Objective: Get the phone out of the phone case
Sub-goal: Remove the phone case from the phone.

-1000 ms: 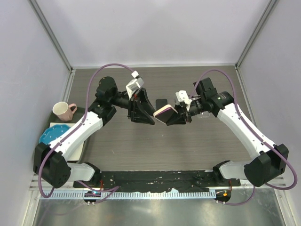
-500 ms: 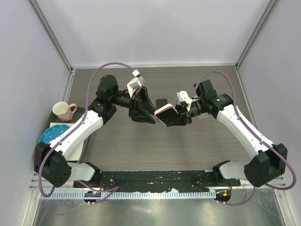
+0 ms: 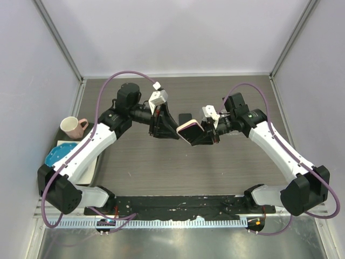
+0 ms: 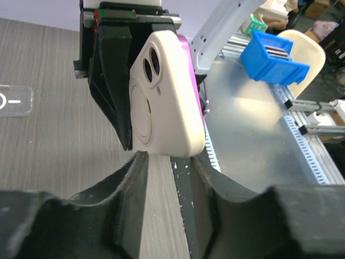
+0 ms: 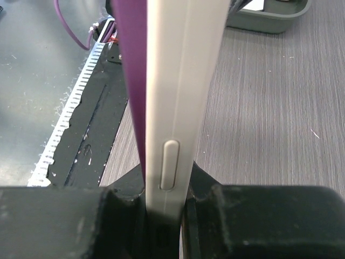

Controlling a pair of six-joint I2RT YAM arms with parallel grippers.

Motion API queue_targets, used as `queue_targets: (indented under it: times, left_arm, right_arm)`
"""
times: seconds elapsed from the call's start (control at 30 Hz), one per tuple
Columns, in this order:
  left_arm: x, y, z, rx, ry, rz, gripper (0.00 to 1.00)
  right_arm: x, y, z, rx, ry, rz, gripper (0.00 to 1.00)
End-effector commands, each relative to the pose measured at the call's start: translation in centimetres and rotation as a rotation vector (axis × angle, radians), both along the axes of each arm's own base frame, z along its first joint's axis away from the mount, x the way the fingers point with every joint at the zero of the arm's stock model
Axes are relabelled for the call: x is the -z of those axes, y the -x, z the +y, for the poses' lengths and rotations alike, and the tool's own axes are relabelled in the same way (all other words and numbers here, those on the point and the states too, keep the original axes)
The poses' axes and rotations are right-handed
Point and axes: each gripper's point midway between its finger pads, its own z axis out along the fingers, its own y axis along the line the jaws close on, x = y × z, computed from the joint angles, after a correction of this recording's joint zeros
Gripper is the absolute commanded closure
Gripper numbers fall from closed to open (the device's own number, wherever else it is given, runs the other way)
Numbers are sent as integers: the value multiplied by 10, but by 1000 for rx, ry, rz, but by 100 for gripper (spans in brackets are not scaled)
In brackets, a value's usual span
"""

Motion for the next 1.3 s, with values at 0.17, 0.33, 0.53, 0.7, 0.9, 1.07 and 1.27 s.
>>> queue_targets:
  times: [0.17, 0.33, 0.53, 0.7, 0.9, 1.07, 1.27]
  left_arm:
    - [-7, 18, 6, 82, 25, -28, 76]
    - [-8, 25, 9, 116, 37, -21, 87]
    - [-10, 32, 12, 152, 49, -16, 93]
    - [-11, 37, 12, 185, 58, -9, 96]
    - [-9, 27, 8, 123, 44, -20, 47]
    - [-6, 13, 7, 47, 30, -47, 38]
    - [12, -21, 8, -140, -63, -163, 38]
  right_arm:
    - [-23, 2, 3, -24, -68, -64, 99]
    - [-24, 0, 3, -16, -62, -70, 99]
    - [-21, -3, 3, -10, -43, -66, 99]
    - [-16, 0, 2, -15, -10, -97, 99]
    - [-21, 3, 3, -29, -31, -88, 99]
    - [-21, 6, 2, -33, -38, -87, 99]
    - [-28, 7, 1, -21, -47, -111, 99]
